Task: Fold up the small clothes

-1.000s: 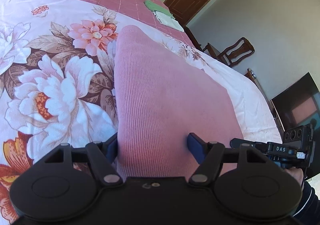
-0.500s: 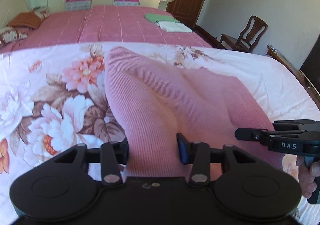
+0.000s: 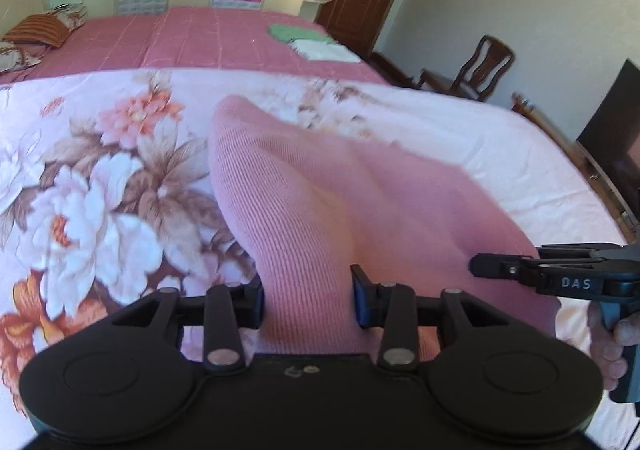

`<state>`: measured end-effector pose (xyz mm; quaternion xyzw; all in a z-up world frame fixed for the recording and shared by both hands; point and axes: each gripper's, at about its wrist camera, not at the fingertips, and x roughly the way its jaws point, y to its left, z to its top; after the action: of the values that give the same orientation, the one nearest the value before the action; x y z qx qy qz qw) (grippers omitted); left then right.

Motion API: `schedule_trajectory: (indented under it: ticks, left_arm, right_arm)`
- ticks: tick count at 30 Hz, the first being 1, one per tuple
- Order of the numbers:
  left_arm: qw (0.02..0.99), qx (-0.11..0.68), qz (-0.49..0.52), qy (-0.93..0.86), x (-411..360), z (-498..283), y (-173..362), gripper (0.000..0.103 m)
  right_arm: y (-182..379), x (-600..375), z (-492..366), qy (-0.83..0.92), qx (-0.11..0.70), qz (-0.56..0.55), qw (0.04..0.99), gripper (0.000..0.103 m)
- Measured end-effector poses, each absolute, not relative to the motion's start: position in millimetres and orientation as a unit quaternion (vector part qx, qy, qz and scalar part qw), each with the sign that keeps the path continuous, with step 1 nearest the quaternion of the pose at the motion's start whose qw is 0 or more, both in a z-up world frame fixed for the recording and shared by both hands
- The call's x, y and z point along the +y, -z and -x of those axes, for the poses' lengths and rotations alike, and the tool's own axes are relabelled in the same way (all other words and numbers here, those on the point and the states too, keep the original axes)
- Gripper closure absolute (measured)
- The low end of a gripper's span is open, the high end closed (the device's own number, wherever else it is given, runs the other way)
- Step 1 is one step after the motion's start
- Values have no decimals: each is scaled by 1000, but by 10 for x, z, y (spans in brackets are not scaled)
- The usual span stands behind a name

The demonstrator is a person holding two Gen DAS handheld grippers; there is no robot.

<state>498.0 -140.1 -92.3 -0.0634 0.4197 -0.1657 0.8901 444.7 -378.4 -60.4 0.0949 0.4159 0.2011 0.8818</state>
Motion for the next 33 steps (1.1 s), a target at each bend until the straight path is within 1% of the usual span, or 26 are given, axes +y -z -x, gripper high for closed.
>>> schedule_trajectory:
  ticks: [2,3,4,5,6,7,8,10,11,12,13,14,15,16,20,23,27,33]
  left_arm:
    - [891,416,80,163,-1334,-4951,943,57]
    - [892,415,82,157,-1312,-4946,938,50]
    - [893,415,77,154,-1302,-4945,935,46]
    - [893,417,73,155,-1297,-4953,939,44]
    - [891,419,72,157,-1295,-4965,950,41]
    - [890,420,74,160,-1283,-4977,964,41]
    - [888,422,82,163,-1269,-4990,984,41]
    - [881,427,110,170,-1231,-5026,1054,48]
    - [879,427,119,173,-1218,-5035,1079,50]
    - [881,423,123,176,-1209,-5037,1089,55]
    - [883,418,122,177,-1210,-5028,1083,59]
    - [885,414,118,179,-1213,-5019,1071,61]
    - [887,408,114,182,-1216,-5004,1048,65]
    - [890,403,108,185,-1218,-4981,1017,67]
    - [898,378,92,207,-1164,-4866,823,69]
    - [904,361,79,214,-1001,-4782,639,69]
    - [911,345,70,213,-563,-4691,395,69]
    - [923,328,67,190,214,-4512,158,69]
  right_arm:
    - [750,-3846,-4450,-199,433,-109,872,84]
    - [767,-3925,-4441,-196,429,-130,872,83]
    - [761,-3992,-4433,-190,424,-149,873,71]
    - [746,-4047,-4431,-175,417,-158,878,60]
    - [733,-4091,-4433,-163,408,-162,884,35]
    - [742,-4142,-4460,-167,406,-172,882,30]
    - [780,-4181,-4500,-175,418,-189,871,30]
    - [917,-4214,-4602,-199,450,-227,841,31]
    - [914,-4202,-4595,-204,442,-221,845,31]
    - [897,-4162,-4597,-207,444,-210,846,33]
    - [875,-4117,-4604,-213,449,-201,844,60]
    - [891,-4077,-4611,-225,462,-207,832,77]
    - [901,-4016,-4623,-222,465,-203,833,81]
    - [866,-3932,-4603,-217,460,-172,844,83]
    - [590,-3613,-4404,-190,416,-77,886,84]
    - [373,-3412,-4274,-191,392,-64,897,85]
    - [132,-2940,-4137,-197,371,-28,907,85]
    - [-18,-2132,-4134,-218,353,-22,910,85]
